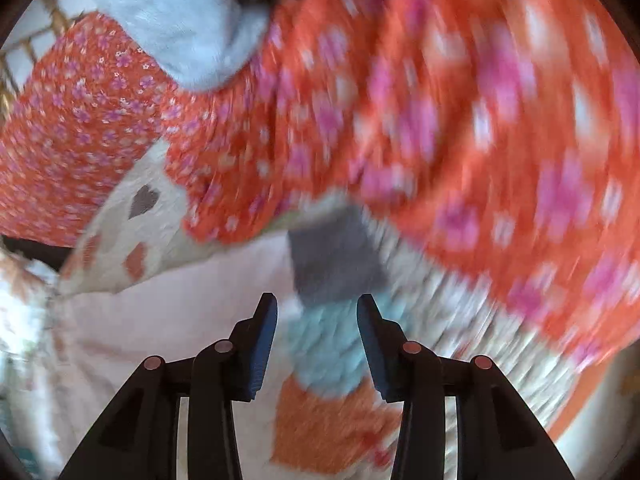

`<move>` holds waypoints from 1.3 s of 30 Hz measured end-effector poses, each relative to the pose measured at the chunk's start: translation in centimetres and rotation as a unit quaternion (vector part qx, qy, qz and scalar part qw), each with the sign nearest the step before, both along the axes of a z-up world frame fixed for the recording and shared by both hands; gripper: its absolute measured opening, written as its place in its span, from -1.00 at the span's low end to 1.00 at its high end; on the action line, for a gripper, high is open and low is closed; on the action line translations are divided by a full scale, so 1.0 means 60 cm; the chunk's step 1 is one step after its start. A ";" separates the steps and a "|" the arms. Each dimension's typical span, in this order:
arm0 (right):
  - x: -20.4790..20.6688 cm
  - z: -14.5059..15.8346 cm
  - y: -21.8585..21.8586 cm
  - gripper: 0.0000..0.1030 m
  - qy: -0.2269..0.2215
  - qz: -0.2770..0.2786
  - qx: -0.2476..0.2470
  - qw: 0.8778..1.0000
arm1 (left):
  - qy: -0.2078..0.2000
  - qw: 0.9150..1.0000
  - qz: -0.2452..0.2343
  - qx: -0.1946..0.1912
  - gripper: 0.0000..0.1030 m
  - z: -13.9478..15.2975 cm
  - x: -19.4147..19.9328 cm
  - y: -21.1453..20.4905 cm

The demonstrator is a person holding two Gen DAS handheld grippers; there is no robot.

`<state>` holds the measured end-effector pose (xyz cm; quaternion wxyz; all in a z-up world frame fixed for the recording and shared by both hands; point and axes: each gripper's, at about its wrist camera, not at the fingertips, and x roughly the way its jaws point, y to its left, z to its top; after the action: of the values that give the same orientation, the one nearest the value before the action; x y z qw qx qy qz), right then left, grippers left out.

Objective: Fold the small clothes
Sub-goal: 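Grasp the grey cuff of the other sleeve with the right tool, then carry the grey cuff across the cardigan body and open the right tool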

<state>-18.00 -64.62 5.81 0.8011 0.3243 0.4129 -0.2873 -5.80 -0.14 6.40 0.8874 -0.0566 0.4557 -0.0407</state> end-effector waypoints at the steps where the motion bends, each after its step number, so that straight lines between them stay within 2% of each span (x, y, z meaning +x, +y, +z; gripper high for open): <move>1: -0.004 -0.021 0.003 -0.12 0.000 -0.002 0.028 1.000 | 0.000 1.000 -0.004 0.003 0.39 -0.002 0.001 -0.005; 4: 0.017 -0.068 -0.001 -0.11 0.013 -0.010 0.065 0.998 | 0.000 1.000 -0.013 0.011 0.39 -0.008 -0.001 -0.016; 7: 0.041 -0.074 -0.022 0.11 -0.011 -0.024 0.062 0.998 | 0.001 1.000 -0.019 0.019 0.39 -0.014 -0.002 -0.022; 9: 0.062 -0.078 -0.036 0.10 -0.016 -0.037 0.056 0.998 | 0.003 0.999 -0.019 0.026 0.39 -0.018 -0.001 -0.021; 12: 0.099 -0.081 -0.034 -0.84 -0.002 -0.035 0.018 0.999 | -0.001 1.000 -0.012 0.025 0.39 -0.011 -0.004 -0.005; 14: 0.115 -0.073 -0.019 -0.84 -0.002 -0.014 0.006 1.000 | -0.008 1.000 -0.005 0.020 0.39 -0.002 -0.005 0.010; 16: 0.130 -0.038 0.012 -0.84 -0.005 0.012 -0.045 0.999 | -0.016 1.000 0.010 0.022 0.39 0.009 -0.005 0.032; 18: 0.147 0.007 0.066 -0.84 -0.016 0.049 -0.106 0.993 | -0.021 0.999 0.032 0.018 0.39 0.020 -0.002 0.061; 20: 0.172 0.042 0.129 -0.84 -0.035 0.093 -0.136 0.986 | -0.022 0.998 0.060 0.010 0.39 0.032 0.005 0.092; 24: 0.257 0.079 0.276 -0.84 -0.070 0.199 -0.119 0.970 | -0.045 0.994 0.097 -0.006 0.39 0.071 0.010 0.148; 26: 0.310 0.089 0.364 -0.84 -0.082 0.252 -0.104 0.959 | -0.062 0.992 0.113 -0.012 0.39 0.092 0.007 0.174; 28: 0.349 0.089 0.449 -0.84 -0.089 0.299 -0.085 0.946 | -0.071 0.989 0.127 -0.021 0.40 0.106 0.001 0.200; 33: 0.420 0.060 0.667 -0.84 -0.079 0.412 -0.058 0.906 | -0.078 0.982 0.162 -0.049 0.41 0.128 -0.009 0.264; 39: 0.444 0.023 0.838 -0.84 -0.059 0.485 -0.043 0.871 | -0.081 0.971 0.207 -0.084 0.41 0.140 -0.019 0.332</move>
<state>8.67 -14.33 7.17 0.8760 0.0646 0.4571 0.1397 -6.96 19.80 14.82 0.9026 -0.2205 0.3555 0.1014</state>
